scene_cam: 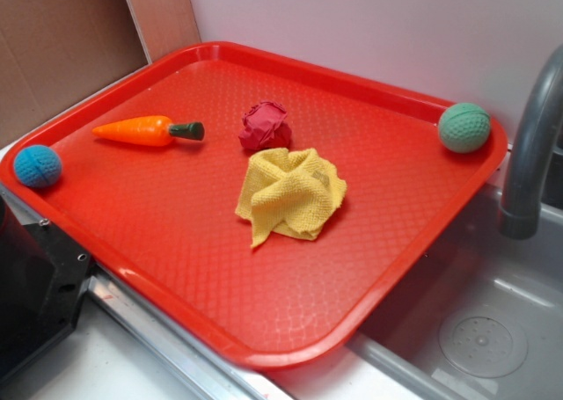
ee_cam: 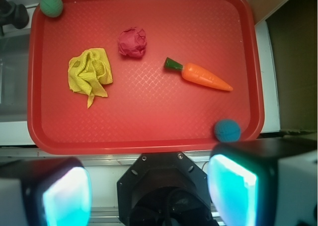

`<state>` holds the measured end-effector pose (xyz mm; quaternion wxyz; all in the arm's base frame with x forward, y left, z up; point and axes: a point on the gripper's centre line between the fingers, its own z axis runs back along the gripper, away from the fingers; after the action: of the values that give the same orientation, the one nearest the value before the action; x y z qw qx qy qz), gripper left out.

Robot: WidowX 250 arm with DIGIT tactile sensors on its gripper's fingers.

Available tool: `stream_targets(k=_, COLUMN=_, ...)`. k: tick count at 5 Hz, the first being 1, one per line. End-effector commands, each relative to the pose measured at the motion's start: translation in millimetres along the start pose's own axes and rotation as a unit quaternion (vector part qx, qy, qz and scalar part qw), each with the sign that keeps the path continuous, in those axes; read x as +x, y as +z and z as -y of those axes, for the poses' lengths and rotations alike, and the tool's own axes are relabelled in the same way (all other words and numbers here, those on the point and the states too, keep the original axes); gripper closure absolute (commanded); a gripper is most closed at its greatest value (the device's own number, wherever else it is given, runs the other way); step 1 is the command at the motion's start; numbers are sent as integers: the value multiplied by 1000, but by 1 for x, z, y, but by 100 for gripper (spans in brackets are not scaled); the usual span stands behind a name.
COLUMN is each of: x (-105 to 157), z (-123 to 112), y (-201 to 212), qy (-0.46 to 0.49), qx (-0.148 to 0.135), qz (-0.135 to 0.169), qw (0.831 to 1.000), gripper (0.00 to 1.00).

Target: Grab the carrot.

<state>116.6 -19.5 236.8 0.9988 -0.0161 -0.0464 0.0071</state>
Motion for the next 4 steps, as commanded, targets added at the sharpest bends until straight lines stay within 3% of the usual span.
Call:
stream_targets(k=1, x=0, z=0, y=0, qy=0, qx=0, qz=0, qw=1000, gripper=0)
stream_targets(k=3, x=49, z=-41, y=-31, qy=42, qx=14, qz=22, qw=999, gripper=0)
stream_targets(k=4, x=72, z=-73, y=-61, qy=-35, qx=5, qz=38, qw=999, gripper=0)
